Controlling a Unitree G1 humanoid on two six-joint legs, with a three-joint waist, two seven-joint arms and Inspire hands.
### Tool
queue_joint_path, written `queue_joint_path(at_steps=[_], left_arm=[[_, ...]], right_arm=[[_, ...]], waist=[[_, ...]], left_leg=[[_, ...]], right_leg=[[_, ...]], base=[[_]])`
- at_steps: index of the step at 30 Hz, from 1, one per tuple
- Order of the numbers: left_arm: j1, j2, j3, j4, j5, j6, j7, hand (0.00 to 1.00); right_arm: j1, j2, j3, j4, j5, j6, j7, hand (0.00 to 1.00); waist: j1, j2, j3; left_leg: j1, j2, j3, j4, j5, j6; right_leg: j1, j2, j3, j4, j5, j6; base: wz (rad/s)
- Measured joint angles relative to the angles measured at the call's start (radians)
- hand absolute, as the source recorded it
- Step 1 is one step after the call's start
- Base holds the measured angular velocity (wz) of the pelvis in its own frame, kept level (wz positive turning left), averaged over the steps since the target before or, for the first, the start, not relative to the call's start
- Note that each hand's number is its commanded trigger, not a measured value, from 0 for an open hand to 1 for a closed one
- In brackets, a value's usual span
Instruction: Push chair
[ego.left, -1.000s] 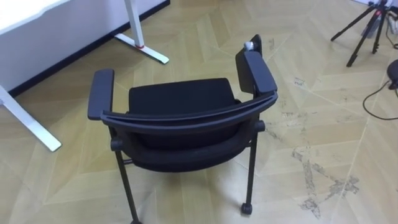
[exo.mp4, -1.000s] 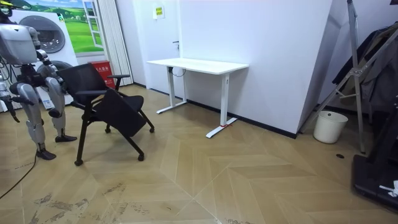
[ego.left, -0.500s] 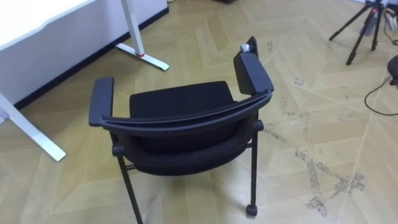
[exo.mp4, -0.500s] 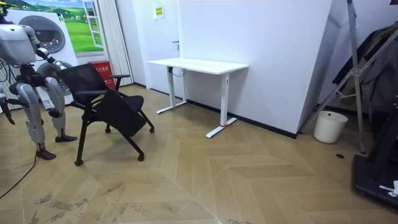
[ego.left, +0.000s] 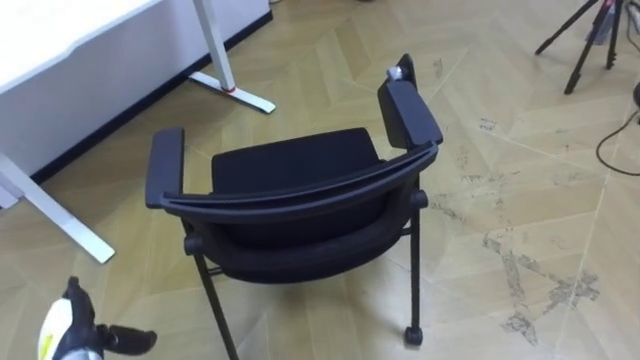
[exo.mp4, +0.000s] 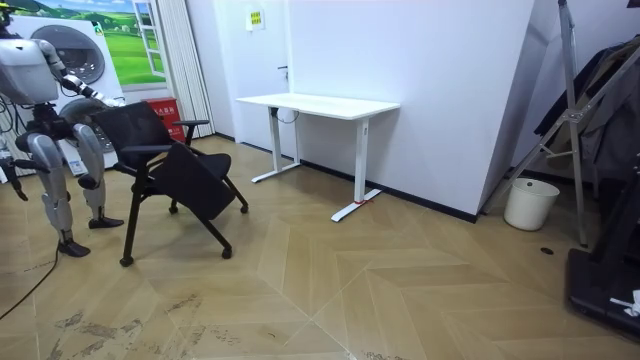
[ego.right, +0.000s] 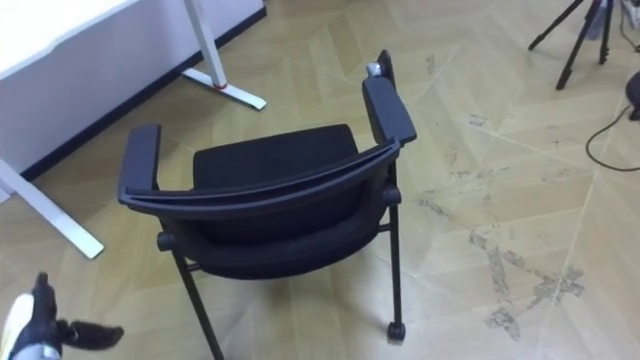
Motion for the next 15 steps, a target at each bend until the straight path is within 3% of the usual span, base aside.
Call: queue_joint_path(at_steps=[6,9,15], left_arm=[[0.000,0.000,-0.022,-0.163,0.154,0.036,-0.030,0.00],[0.000,0.002,-0.034,-0.307,0.190,0.059,-0.038,0.00],[-0.021,0.004,-0.064,-0.368,0.254,0.098,-0.067,0.00]], right_arm=[[0.002,0.000,-0.015,0.001,0.000,0.002,0.007,0.00],[-0.002,-0.002,-0.015,-0.002,-0.005,0.004,0.005,0.00],[-0.032,0.000,-0.013,0.001,-0.005,0.023,0.011,0.00]], waist=[[-0.003,0.012,0.0013],[-0.003,0.012,0.0009],[-0.027,0.009,0.0008]], left_leg=[[-0.013,0.000,-0.005,0.002,0.000,0.000],[-0.012,-0.001,-0.005,0.002,0.000,0.000],[-0.017,-0.002,-0.012,0.002,0.000,0.000]], right_leg=[[-0.008,0.000,-0.001,-0.002,-0.001,0.000],[-0.008,0.000,-0.001,-0.001,-0.002,0.000],[-0.007,-0.002,-0.006,-0.003,-0.004,0.002]], base=[[0.02],[0.00],[0.03]])
